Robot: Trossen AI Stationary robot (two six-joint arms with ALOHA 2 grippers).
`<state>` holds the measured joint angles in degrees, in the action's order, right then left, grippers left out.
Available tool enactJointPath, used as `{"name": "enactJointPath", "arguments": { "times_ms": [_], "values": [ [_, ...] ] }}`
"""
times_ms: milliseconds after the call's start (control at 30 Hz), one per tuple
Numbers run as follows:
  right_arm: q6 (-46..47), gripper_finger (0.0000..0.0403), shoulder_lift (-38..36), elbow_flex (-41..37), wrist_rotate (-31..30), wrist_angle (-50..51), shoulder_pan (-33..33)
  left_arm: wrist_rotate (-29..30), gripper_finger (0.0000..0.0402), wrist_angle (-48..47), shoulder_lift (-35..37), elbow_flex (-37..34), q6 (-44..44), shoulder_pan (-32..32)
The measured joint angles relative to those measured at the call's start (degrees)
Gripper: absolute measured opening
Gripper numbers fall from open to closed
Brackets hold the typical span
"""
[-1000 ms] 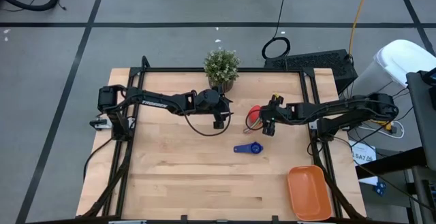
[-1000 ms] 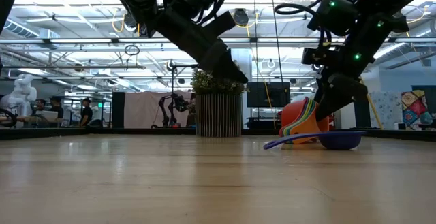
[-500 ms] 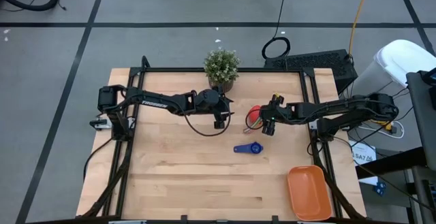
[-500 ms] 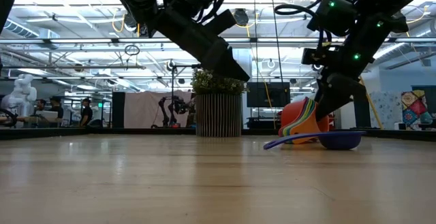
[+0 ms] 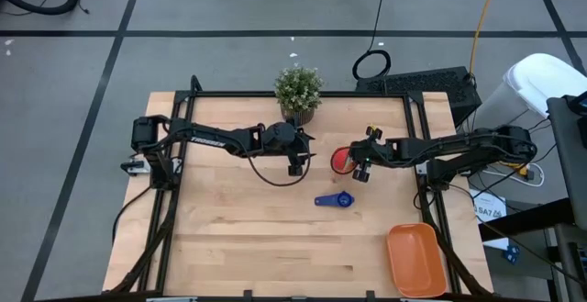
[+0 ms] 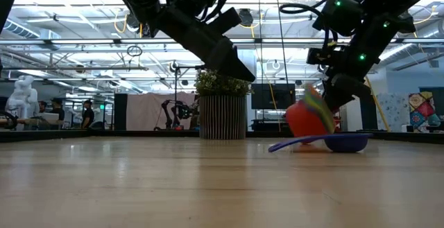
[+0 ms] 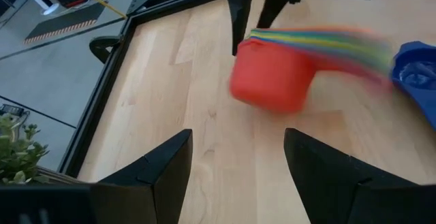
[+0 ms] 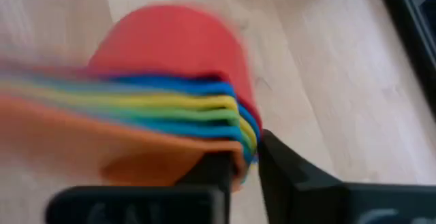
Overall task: Nest measuring cups in basket
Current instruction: Put the nested measuring cups into the orange bin
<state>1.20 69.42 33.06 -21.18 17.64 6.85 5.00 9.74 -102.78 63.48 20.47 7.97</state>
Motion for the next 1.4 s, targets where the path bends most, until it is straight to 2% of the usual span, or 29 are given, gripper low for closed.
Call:
{"name": "enactJointPath", "arguments": {
  "times_ms": [167,400,600,767,867,1033,1200,1400],
  "values": [
    [0.7,0.0008,0.0,-0.1,0.8,0.7,1.3,0.1,0.0234,0.0,0.0,0.0,0.0,0.0],
    [-0.4,0.0008,0.0,0.0,4.7,0.9,2.8,0.1,0.0234,0.1,0.0,0.0,0.0,0.0],
    [-0.4,0.0008,0.0,-0.1,5.0,0.1,2.9,0.2,0.0234,1.5,0.0,0.0,-1.3,0.4],
    [-0.3,0.0008,0.1,-0.1,5.0,-0.2,2.9,2.5,0.0234,0.7,-4.9,-0.7,-1.1,3.4],
    [-0.2,0.0008,0.1,-0.1,5.1,-0.4,2.8,1.1,0.0234,0.3,-9.6,-0.8,-0.4,5.2],
    [-0.3,0.0007,0.1,-0.1,6.3,-1.9,2.8,-1.2,0.0234,6.4,-13.6,-0.7,1.7,5.1],
    [0.0,0.0007,0.1,-0.1,7.7,-4.5,2.8,-6.0,0.0234,16.1,-14.9,-0.2,0.7,3.7],
    [0.0,0.0007,0.1,-0.1,7.8,-6.8,2.8,-6.7,0.0234,15.3,-15.1,1.4,-0.2,2.0]
  ]
}}
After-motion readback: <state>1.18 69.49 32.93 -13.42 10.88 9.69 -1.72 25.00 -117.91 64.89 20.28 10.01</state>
